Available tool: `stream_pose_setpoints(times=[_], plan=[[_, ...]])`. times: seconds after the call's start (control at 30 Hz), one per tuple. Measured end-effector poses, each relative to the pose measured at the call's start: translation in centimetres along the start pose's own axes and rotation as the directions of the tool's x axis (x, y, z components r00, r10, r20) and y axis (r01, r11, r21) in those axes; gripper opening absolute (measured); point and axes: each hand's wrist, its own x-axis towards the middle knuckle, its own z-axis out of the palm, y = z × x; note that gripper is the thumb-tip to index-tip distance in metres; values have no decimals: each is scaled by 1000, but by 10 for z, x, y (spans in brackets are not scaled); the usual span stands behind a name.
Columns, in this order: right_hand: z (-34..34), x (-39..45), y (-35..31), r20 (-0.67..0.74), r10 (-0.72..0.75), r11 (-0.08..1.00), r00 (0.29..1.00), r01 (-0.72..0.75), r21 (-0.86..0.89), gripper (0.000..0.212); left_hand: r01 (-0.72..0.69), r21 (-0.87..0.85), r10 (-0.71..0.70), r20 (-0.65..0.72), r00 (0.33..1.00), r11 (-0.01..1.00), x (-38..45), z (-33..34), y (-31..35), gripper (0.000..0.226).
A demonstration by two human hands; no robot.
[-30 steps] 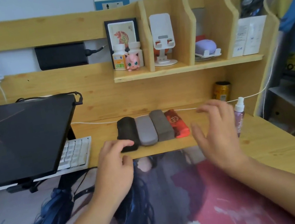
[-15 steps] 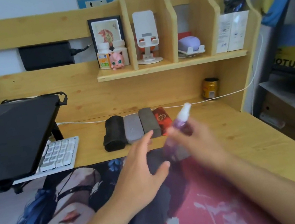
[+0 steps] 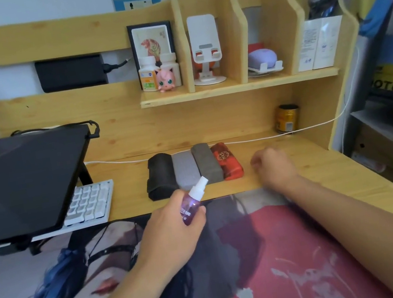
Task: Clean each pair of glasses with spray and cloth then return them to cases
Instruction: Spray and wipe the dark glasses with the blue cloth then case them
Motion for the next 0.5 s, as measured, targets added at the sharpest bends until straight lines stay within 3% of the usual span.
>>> stream_pose_setpoints(times=[0.07,0.1,0.13,0.17,0.2,0.23,0.33,0.5], plan=[[-18,-15,-13,-67,33,966,997,-14,258,13,-7,-5,7,6,1000,1000,-1,-1,-4,32],[-30,-28,-23,-43,41,856,998,-13,516,13,-14,-6,14,8,1000,1000,0,-1,-5,32],[-44,-43,-36,13,21,642,1000,-24,766,15,-20,0,20,14,1000,1000,0,-1,-6,31],[-56,-58,-49,51,-28,422,998,-35,906,16,-28,11,28,20,999,1000,1,0,-5,30],[-62,-71,-59,57,-74,303,996,-33,952,15,-37,22,37,23,999,999,1,0,-4,28],[-64,-83,-67,43,-110,296,993,-9,955,13,-44,35,44,25,999,998,0,2,-3,27],[-54,-104,-84,-11,-176,468,984,94,879,15,-82,75,82,10,997,994,-2,4,1,25],[-44,-110,-92,25,-239,495,971,100,863,19,-137,106,138,2,990,985,-4,5,-4,21]])
